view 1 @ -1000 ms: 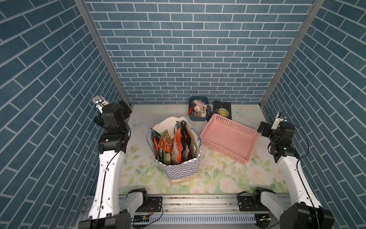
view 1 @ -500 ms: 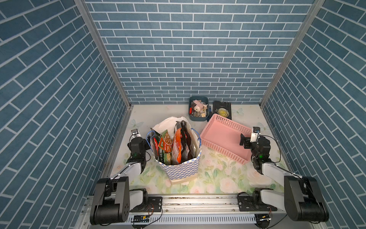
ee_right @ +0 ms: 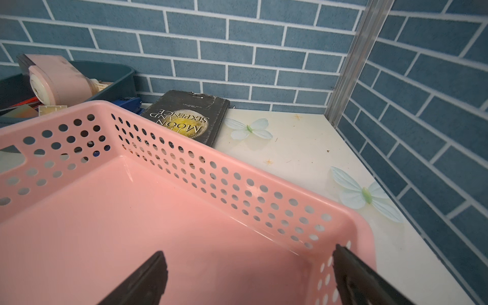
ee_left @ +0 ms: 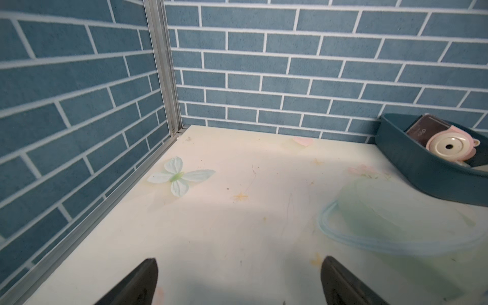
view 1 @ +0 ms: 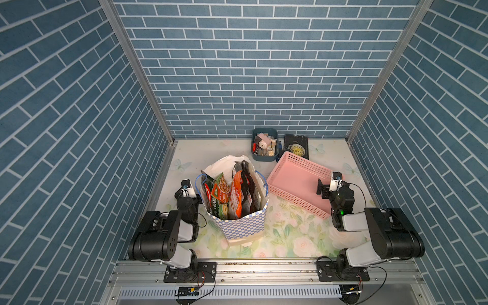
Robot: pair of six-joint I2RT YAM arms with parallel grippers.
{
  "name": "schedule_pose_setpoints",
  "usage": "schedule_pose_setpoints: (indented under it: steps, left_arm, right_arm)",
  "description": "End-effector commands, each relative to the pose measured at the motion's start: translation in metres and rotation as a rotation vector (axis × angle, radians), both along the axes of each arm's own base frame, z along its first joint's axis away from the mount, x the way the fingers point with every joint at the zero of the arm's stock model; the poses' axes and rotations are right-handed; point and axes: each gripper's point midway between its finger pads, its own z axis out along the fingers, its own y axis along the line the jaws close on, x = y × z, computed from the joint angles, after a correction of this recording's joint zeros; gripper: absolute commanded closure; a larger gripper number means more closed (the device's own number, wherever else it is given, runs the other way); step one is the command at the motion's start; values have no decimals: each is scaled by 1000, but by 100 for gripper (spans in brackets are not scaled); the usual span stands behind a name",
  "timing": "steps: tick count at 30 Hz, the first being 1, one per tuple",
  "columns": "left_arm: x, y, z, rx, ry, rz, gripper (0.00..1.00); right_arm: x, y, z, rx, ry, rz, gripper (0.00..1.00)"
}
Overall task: Place the condiment packets inside the bag
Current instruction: Reset both arms
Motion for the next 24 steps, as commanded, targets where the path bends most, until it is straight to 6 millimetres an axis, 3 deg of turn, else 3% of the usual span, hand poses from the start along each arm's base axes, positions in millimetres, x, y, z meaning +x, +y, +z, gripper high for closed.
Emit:
schedule_pose_setpoints:
  steps: [1, 7, 10, 24]
  left_arm:
    - [12, -3, 14, 27, -34, -1, 0]
    - [13, -5, 13, 35, -23, -1, 0]
    - [19, -16, 12, 54, -9, -70, 0]
    - [20, -17, 10, 55, -1, -75, 0]
  right_arm:
    - [-1, -5, 14, -1, -78, -18, 0]
    - [-1, -5, 15, 2, -84, -17, 0]
    - [-1, -5, 17, 1, -91, -16, 0]
    - [-1, -5, 15, 1, -86, -18, 0]
